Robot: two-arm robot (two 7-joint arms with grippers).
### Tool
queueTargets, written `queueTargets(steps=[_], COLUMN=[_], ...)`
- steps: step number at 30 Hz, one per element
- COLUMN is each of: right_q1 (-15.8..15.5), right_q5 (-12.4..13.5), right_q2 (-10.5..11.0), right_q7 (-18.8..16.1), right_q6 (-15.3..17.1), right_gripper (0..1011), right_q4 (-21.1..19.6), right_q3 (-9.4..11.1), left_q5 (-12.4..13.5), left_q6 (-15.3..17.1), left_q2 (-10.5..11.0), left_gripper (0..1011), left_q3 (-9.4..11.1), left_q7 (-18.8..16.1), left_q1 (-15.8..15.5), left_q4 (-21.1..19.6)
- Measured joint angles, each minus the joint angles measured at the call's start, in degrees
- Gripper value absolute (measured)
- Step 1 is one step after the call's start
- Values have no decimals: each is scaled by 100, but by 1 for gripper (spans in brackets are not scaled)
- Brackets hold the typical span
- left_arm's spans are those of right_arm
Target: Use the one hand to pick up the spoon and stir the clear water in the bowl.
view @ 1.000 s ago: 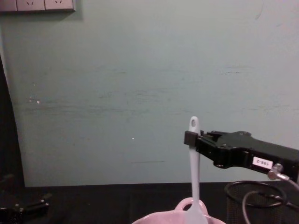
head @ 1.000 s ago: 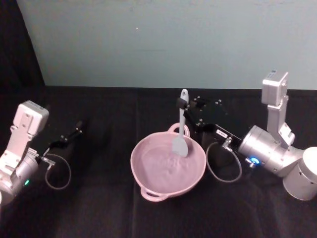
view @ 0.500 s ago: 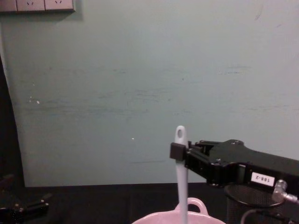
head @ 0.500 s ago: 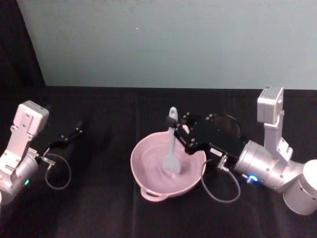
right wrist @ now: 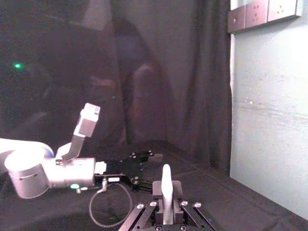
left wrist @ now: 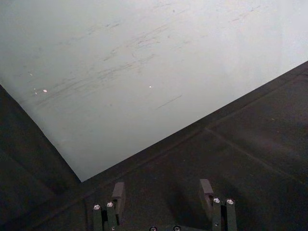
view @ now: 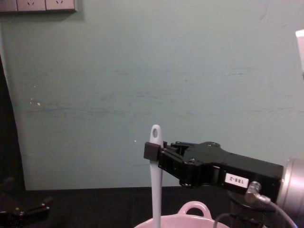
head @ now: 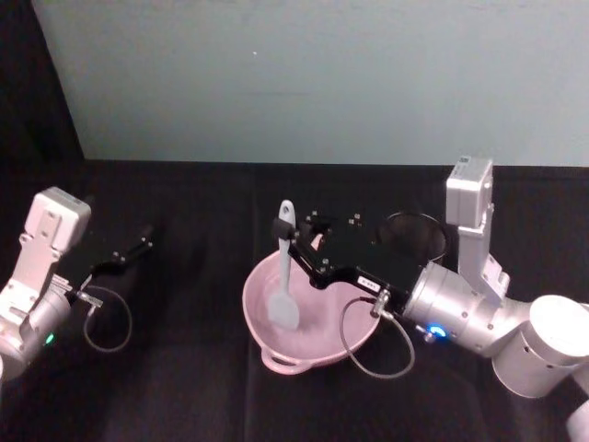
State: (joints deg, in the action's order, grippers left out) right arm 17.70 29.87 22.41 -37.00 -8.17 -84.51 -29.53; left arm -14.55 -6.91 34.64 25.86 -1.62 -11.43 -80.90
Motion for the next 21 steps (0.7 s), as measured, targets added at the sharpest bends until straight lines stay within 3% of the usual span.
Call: queueTargets(steps=[10,21], right_q1=[306,380], right_q5=[67,-103], right_q2=[-191,20], right_q7=[127,320], right_q6=[61,23], right_gripper=[114,113], right_q4=[504,612], right_q3=[35,291], left_q5=[0,0], left_q6=[0,0], left_q2=[0,0], left_gripper=[1005,1005], left_q3=[0,0], left_q7=[0,0], left_q1=[0,0], left_q4=[0,0])
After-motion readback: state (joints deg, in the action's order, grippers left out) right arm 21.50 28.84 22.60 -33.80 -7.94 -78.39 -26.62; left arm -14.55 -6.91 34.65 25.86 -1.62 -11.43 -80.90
